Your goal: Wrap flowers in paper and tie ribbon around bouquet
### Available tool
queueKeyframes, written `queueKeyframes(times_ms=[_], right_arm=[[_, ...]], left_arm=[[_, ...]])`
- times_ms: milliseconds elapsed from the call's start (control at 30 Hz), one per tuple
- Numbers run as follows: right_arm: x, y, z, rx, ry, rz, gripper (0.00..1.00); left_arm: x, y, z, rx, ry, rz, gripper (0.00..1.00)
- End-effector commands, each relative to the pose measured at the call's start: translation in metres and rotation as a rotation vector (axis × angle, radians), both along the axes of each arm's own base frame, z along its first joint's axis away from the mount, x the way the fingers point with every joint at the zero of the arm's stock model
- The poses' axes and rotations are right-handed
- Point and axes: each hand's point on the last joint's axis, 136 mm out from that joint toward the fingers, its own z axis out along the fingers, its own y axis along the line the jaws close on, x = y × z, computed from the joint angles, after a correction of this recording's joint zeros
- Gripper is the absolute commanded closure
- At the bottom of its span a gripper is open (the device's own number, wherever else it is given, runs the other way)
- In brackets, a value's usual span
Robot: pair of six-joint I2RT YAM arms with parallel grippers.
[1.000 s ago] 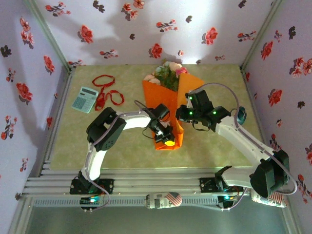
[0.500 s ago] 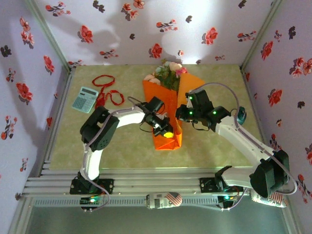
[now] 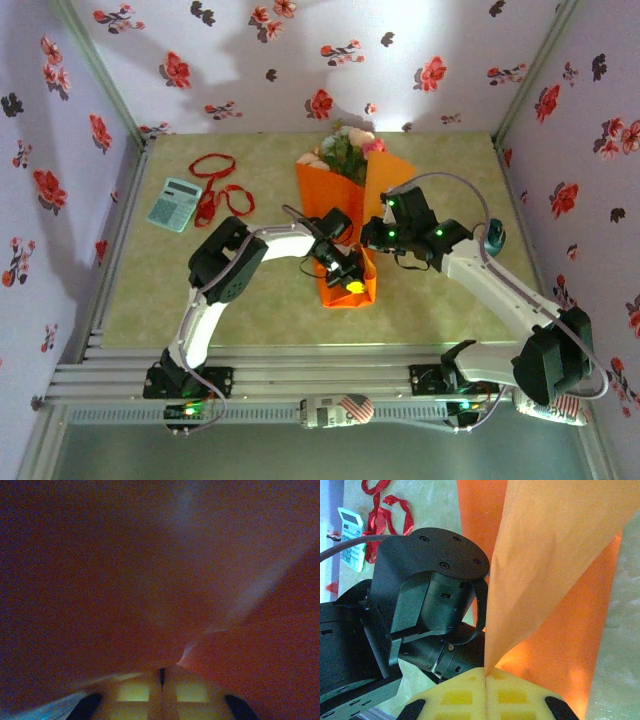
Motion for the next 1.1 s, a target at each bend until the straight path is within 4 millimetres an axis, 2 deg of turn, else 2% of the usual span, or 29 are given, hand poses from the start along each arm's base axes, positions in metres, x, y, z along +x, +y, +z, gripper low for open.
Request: queueKeyframes(times_ms=[0, 133, 200, 300, 467, 567, 633, 800, 1067], right_arm=[[0.002, 0.003, 0.003, 0.031, 0.003, -0.002, 1.00], [0.006, 0.007, 0.004, 0.037, -0.002, 0.004, 1.00], [0.009, 0.011, 0.005, 0.047, -0.001, 0.010, 1.00], [0.014, 0.020, 0.004, 0.067, 0.001, 0.029, 1.00], [0.018, 0.047, -0.002, 0.107, 0.027, 0.105, 1.00], [0.020, 0.069, -0.011, 0.121, 0.055, 0.156, 1.00], [0.025, 0.083, -0.017, 0.134, 0.061, 0.178, 1.00], [0.036, 0.107, -0.041, 0.146, 0.108, 0.211, 1.00], [0.039, 0.132, -0.080, 0.142, 0.215, 0.255, 1.00]], left_arm=[[0.009, 0.015, -0.014, 0.077, -0.037, 0.026, 1.00], [0.035, 0.029, 0.030, 0.066, -0.149, 0.100, 1.00], [0.047, 0.042, 0.054, 0.071, -0.199, 0.149, 0.94], [0.058, 0.068, 0.075, 0.092, -0.224, 0.223, 0.89], [0.067, 0.113, 0.073, 0.123, -0.207, 0.352, 0.89], [0.077, 0.124, 0.075, 0.061, -0.211, 0.433, 0.89], [0.083, 0.129, 0.080, 0.008, -0.220, 0.494, 0.84], [0.095, 0.145, 0.111, 0.000, -0.315, 0.570, 0.60], [0.092, 0.166, 0.121, 0.114, -0.330, 0.606, 0.50]])
